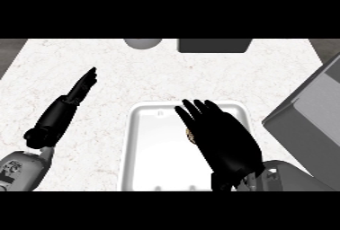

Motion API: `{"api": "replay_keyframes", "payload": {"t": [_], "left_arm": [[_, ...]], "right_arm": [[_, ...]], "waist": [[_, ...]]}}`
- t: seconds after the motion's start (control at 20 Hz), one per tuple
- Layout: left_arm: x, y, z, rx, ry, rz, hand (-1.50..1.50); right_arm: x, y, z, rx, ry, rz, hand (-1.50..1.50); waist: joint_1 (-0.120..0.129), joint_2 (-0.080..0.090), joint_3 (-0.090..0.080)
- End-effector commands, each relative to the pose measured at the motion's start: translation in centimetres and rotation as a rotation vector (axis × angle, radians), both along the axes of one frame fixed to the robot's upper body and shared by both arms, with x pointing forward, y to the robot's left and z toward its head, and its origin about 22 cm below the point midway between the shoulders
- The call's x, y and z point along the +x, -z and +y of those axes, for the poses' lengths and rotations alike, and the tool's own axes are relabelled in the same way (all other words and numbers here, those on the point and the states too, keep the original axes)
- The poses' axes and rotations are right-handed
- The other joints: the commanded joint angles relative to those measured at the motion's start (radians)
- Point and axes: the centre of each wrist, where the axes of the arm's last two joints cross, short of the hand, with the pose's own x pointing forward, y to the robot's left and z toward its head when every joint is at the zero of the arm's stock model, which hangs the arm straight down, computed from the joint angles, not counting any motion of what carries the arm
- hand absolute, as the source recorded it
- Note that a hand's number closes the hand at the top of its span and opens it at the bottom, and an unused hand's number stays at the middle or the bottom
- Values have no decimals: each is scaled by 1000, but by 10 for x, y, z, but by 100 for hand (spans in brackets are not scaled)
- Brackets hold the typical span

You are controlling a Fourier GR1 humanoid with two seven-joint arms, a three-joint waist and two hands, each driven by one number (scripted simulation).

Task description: Pick the cupcake from the tray and place it in the cardboard box

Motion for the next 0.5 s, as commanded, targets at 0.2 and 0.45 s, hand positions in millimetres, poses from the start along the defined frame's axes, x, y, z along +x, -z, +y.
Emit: {"api": "replay_keyframes", "payload": {"t": [0.2,0.45], "left_arm": [[11,-16,6,3,-3,5,0],[1,-3,8,-2,-6,2,0]], "right_arm": [[5,15,14,-86,83,55,-150],[-10,44,47,-136,130,2,-150]], "waist": [[-7,1,1],[-3,0,1]]}}
